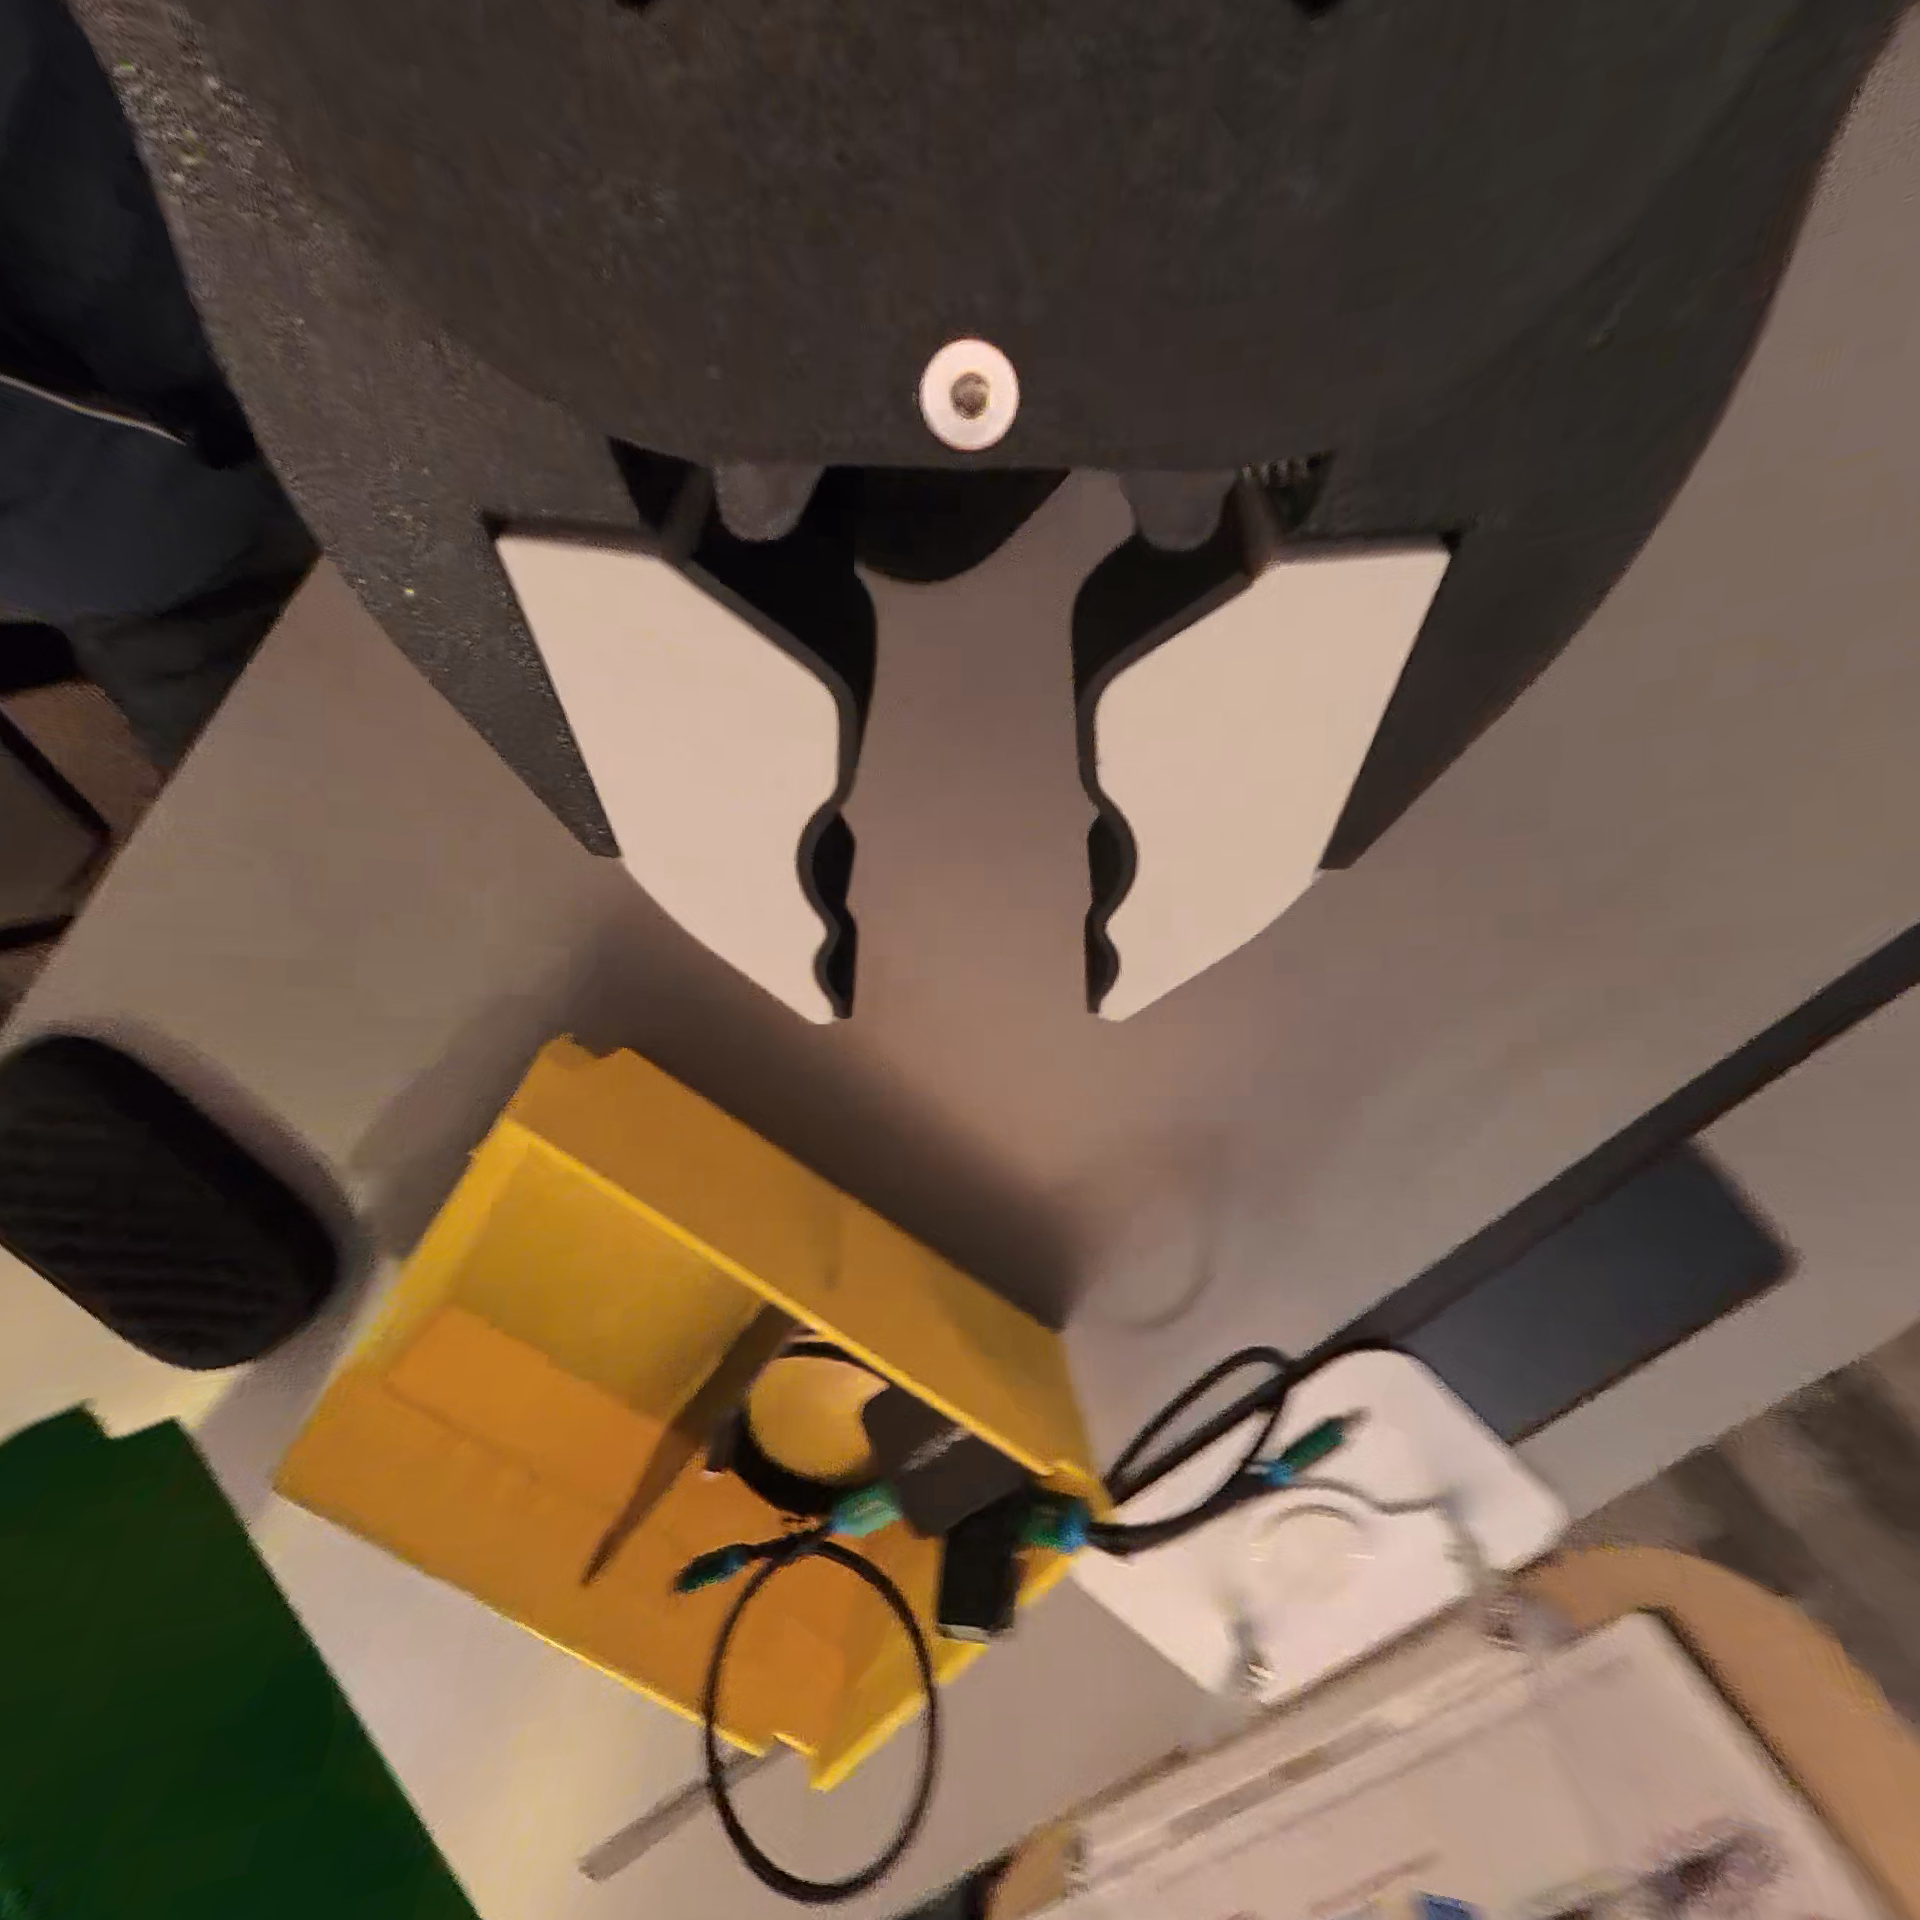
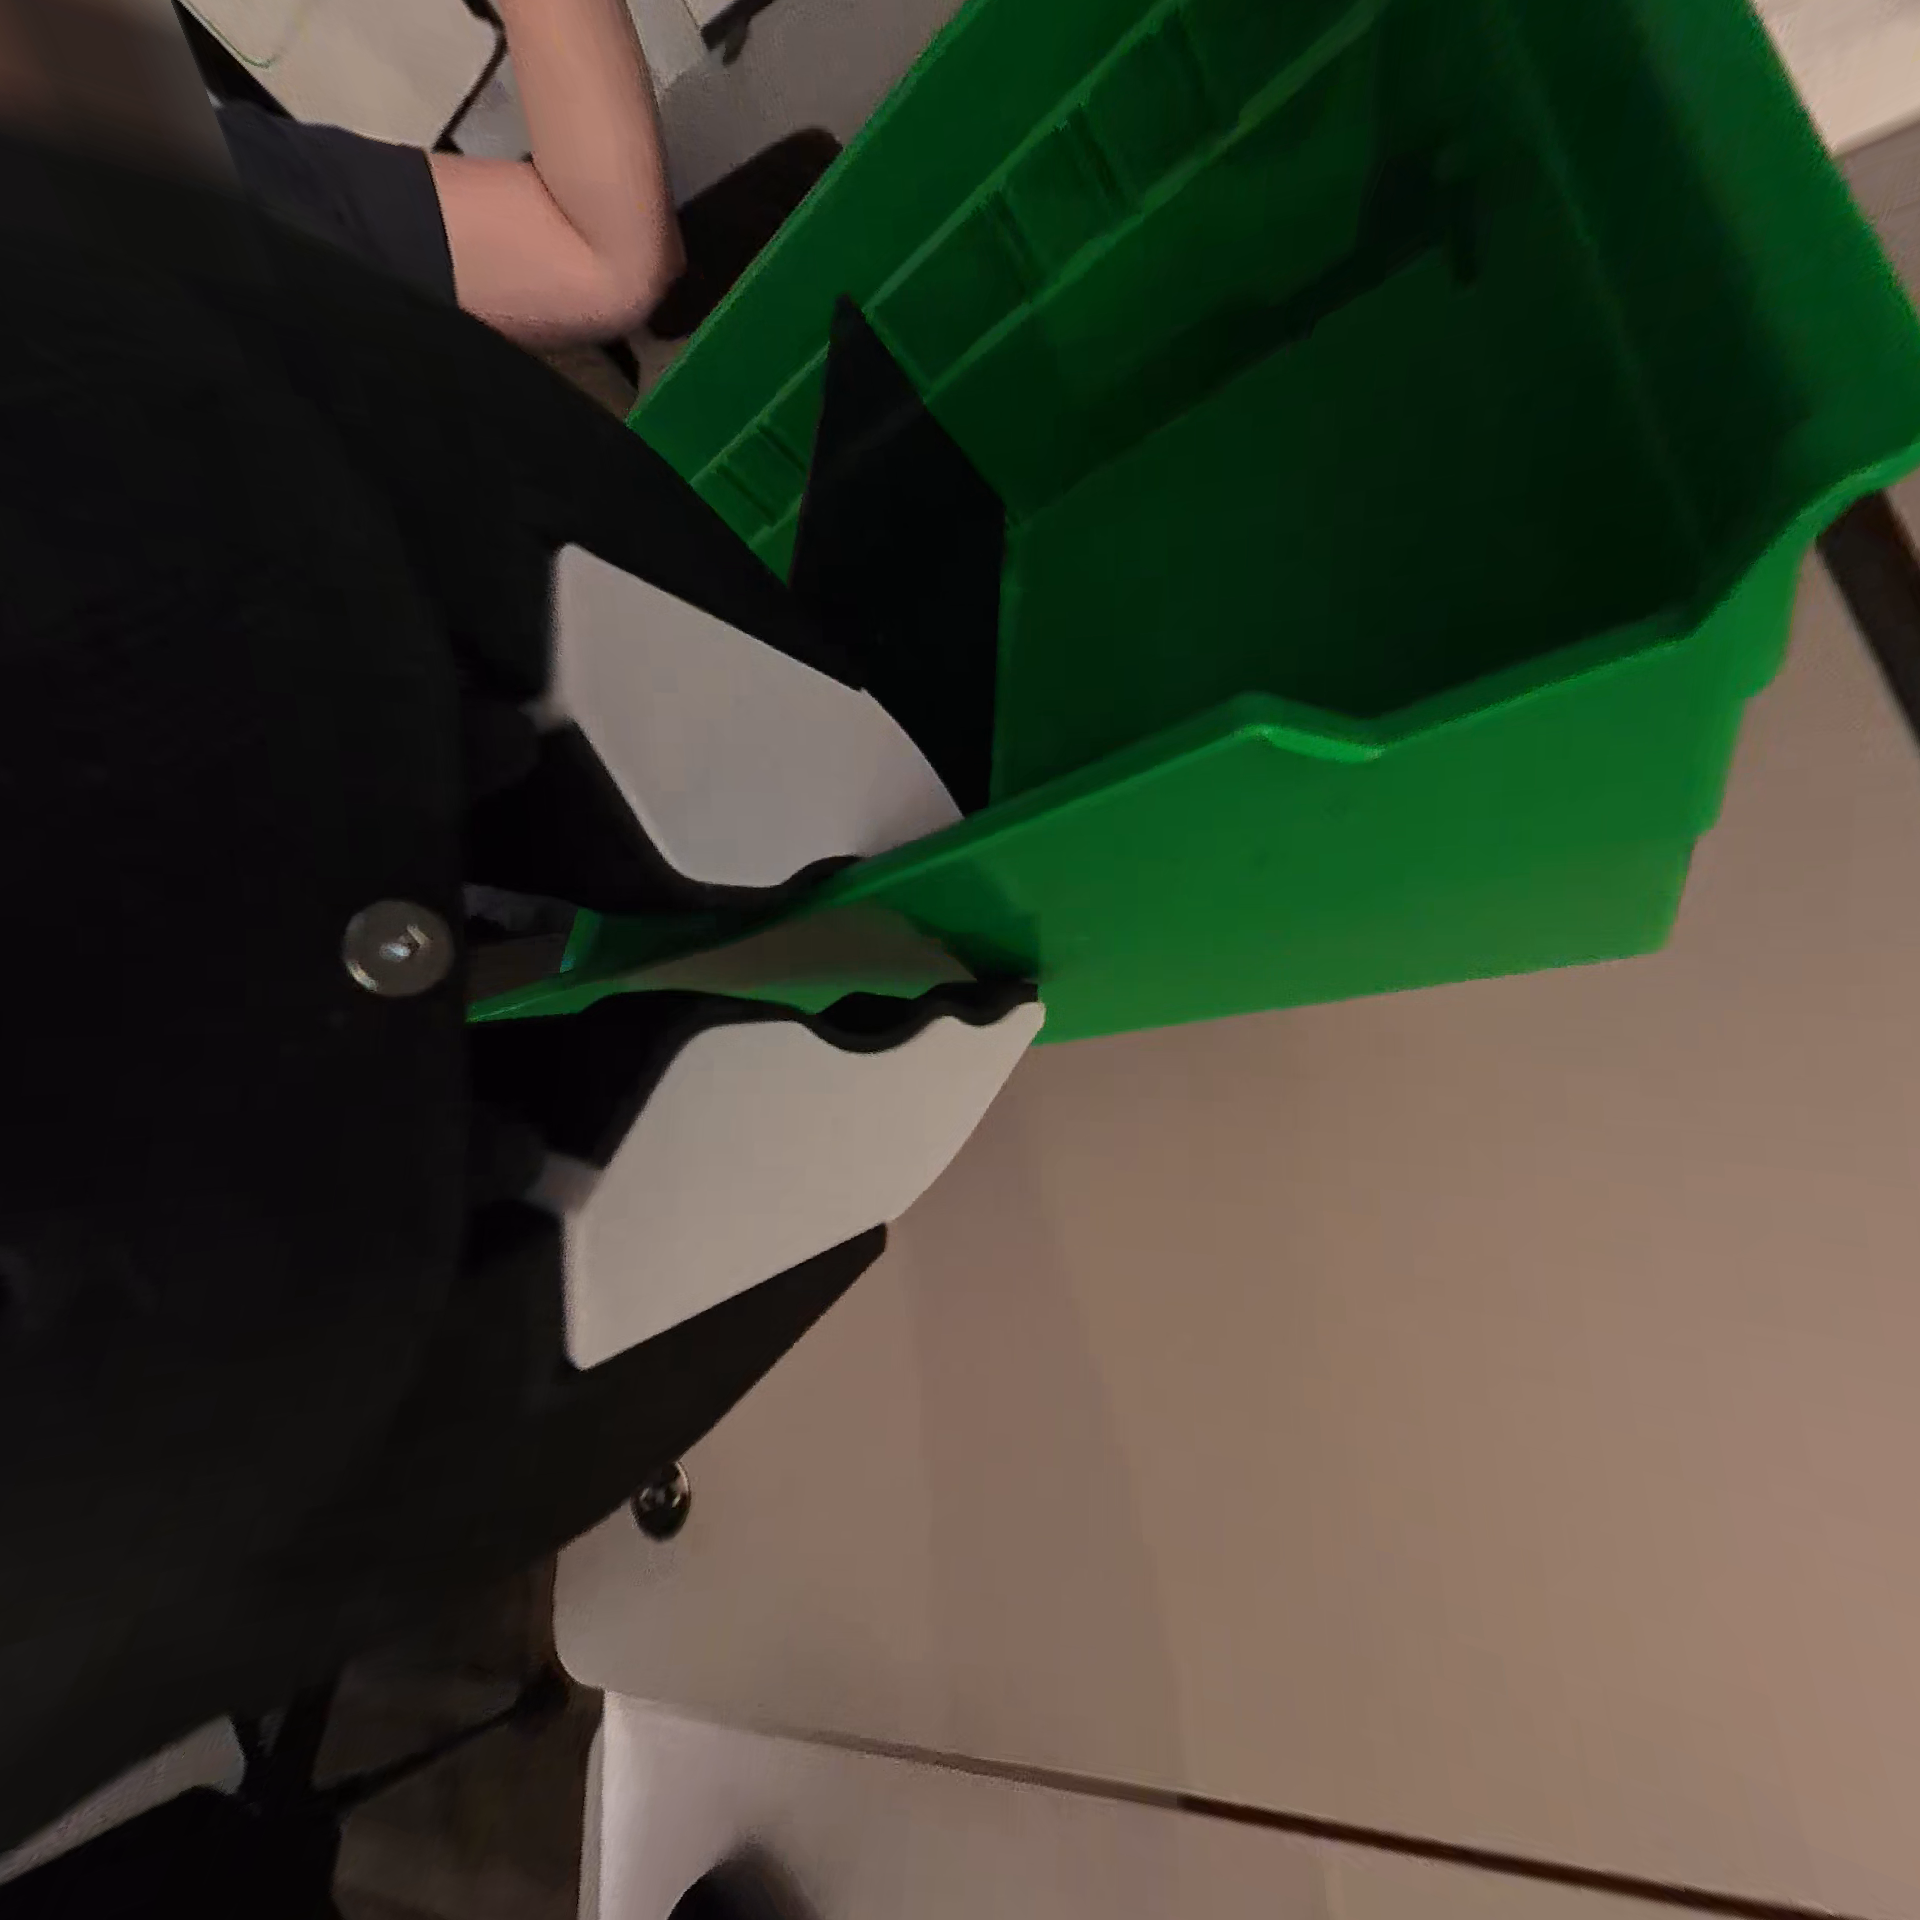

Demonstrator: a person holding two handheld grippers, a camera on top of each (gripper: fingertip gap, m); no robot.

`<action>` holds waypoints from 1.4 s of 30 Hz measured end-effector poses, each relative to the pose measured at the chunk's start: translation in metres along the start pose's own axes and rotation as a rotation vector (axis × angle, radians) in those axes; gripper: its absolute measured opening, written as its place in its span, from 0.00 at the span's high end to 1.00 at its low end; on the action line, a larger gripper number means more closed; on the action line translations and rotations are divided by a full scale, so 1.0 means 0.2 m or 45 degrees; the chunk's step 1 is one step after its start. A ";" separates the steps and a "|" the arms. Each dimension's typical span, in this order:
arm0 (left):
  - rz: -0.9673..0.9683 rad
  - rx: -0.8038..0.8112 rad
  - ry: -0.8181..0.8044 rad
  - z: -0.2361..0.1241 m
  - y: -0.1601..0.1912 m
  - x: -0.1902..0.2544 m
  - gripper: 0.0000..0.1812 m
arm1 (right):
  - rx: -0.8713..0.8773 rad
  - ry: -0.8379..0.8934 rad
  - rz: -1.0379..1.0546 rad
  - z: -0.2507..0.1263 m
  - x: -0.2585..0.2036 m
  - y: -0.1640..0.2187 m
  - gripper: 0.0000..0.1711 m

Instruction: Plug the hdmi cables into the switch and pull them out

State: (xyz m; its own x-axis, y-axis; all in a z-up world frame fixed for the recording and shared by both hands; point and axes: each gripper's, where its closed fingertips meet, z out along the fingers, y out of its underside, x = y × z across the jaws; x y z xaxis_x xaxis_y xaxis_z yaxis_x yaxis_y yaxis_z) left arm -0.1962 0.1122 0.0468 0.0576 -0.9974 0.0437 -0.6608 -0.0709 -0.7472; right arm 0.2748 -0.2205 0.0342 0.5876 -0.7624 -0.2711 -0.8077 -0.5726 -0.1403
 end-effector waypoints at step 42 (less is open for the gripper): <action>0.098 -0.487 0.076 0.97 0.05 0.37 0.78 | 0.926 -0.107 -0.394 0.16 0.23 -0.07 0.80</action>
State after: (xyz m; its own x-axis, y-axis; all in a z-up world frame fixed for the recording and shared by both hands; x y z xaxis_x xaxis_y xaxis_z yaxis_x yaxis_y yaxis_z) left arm -0.0531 0.0403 -0.0861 -0.0390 -0.9983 0.0439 -0.8933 0.0152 -0.4492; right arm 0.3113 -0.2390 -0.0063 0.8082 -0.5590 -0.1850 -0.4543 -0.3919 -0.8000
